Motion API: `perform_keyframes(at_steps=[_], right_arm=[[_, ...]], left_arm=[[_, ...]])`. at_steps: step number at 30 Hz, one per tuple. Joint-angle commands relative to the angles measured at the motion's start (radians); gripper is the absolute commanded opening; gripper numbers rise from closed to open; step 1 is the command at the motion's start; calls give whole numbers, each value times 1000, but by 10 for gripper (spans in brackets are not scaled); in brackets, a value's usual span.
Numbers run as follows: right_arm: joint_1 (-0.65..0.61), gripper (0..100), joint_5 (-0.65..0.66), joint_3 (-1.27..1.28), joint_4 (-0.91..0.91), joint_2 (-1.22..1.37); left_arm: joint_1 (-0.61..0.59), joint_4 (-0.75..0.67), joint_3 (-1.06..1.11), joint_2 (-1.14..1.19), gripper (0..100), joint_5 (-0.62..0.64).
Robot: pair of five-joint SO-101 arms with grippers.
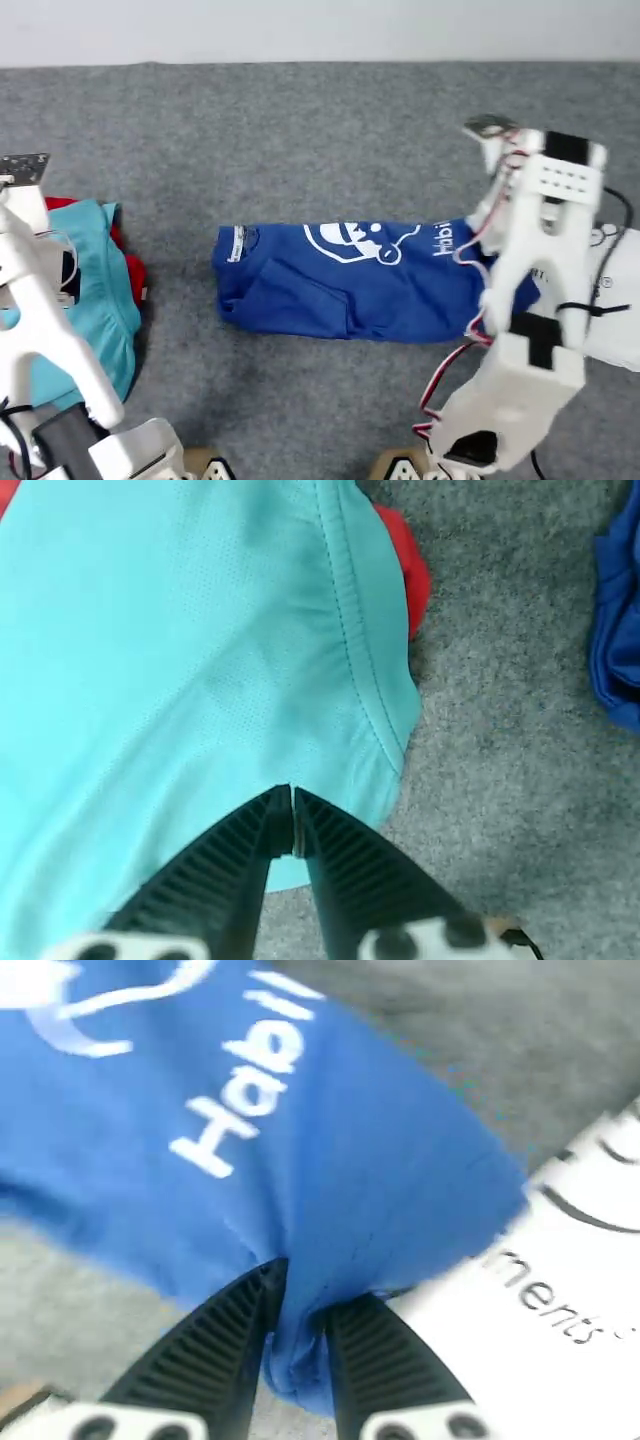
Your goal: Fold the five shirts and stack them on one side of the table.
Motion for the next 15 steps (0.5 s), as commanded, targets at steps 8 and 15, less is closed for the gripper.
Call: perform_keyframes(at_steps=[8,15], right_arm=[[-346,10,-106,-57,67,-196],[-561,10,-210,-61,27,-194]], left_arm=[[3,18,-166,-38,6,-2],[3,14,-173,-38,6,-2]])
